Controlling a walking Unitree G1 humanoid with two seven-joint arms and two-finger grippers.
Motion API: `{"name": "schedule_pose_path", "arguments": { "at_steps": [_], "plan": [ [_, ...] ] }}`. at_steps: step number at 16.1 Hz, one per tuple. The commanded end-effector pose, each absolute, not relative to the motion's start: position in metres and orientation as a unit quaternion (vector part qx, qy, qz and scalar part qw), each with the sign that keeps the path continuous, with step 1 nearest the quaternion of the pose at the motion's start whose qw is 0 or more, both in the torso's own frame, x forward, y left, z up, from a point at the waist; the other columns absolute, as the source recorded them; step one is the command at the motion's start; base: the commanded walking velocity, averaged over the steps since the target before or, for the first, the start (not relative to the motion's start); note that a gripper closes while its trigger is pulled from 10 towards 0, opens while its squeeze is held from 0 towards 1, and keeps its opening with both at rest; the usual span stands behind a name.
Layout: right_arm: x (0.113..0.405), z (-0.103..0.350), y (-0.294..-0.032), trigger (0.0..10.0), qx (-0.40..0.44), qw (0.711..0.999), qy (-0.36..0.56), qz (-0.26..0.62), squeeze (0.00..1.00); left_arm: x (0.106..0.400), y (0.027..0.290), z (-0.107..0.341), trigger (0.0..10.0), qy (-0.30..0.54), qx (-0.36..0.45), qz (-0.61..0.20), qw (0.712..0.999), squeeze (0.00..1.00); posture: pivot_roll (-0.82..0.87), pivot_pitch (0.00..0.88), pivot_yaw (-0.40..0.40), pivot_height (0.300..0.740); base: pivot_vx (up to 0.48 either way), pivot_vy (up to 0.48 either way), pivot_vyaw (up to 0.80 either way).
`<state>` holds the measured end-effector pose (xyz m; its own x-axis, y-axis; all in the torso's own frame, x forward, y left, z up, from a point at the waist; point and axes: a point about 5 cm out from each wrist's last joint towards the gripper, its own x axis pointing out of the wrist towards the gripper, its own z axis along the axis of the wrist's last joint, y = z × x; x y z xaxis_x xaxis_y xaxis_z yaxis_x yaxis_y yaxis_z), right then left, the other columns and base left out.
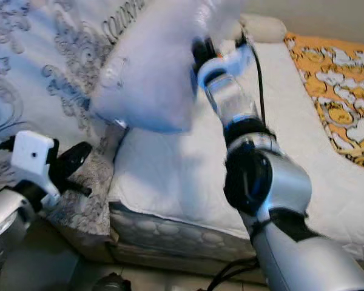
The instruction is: Clean up the room
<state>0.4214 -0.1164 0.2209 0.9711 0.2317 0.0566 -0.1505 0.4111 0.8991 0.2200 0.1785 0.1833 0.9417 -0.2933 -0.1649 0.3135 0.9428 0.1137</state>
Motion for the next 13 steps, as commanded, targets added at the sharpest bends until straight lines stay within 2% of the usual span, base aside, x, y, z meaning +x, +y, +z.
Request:
{"name": "schedule_pose_path", "arguments": {
  "at_steps": [1, 2, 3, 4, 7, 11, 12, 13],
  "plan": [
    [0.413, 0.182, -0.129, 10.0, 0.504, 0.857, 0.083, 0.069, 0.00, 0.214, 0.176, 0.186, 10.0, 0.076, 0.073, -0.157, 0.982, 0.00, 0.30, 0.000, -0.106, 0.740, 0.000, 0.000, 0.00],
    [0.405, 0.156, -0.129, 10.0, 0.465, 0.875, 0.123, 0.058, 0.00, 0.209, 0.175, 0.188, 10.0, 0.078, 0.075, -0.158, 0.982, 0.00, 0.33, 0.000, -0.110, 0.740, 0.000, 0.000, 0.00],
    [0.385, 0.108, -0.132, 10.0, 0.380, 0.904, 0.195, 0.031, 0.00, 0.206, 0.170, 0.188, 10.0, 0.081, 0.077, -0.162, 0.980, 0.00, 0.36, 0.000, -0.108, 0.740, 0.000, 0.000, 0.00],
    [0.372, 0.083, -0.135, 10.0, 0.335, 0.913, 0.234, 0.017, 0.00, 0.205, 0.166, 0.188, 10.0, 0.079, 0.082, -0.164, 0.980, 0.00, 0.38, 0.017, -0.110, 0.740, 0.000, 0.000, 0.00],
    [0.352, 0.051, -0.144, 10.0, 0.273, 0.918, 0.287, -0.012, 0.00, 0.204, 0.159, 0.192, 10.0, 0.074, 0.088, -0.168, 0.979, 0.00, 0.40, 0.039, -0.095, 0.740, 0.000, 0.000, 0.00],
    [0.352, 0.052, -0.149, 10.0, 0.278, 0.920, 0.277, -0.018, 0.00, 0.206, 0.162, 0.194, 10.0, 0.079, 0.088, -0.162, 0.980, 0.00, 0.37, 0.025, -0.089, 0.740, 0.000, 0.000, 0.00],
    [0.356, 0.058, -0.154, 10.0, 0.288, 0.921, 0.260, -0.025, 1.00, 0.208, 0.162, 0.194, 10.0, 0.077, 0.086, -0.163, 0.980, 0.00, 0.37, 0.017, -0.090, 0.740, 0.000, 0.000, 0.00],
    [0.359, 0.063, -0.158, 10.0, 0.301, 0.921, 0.245, -0.032, 1.00, 0.210, 0.161, 0.193, 10.0, 0.076, 0.086, -0.165, 0.980, 0.00, 0.36, 0.011, -0.091, 0.740, 0.000, 0.000, 0.00]
  ]
}}
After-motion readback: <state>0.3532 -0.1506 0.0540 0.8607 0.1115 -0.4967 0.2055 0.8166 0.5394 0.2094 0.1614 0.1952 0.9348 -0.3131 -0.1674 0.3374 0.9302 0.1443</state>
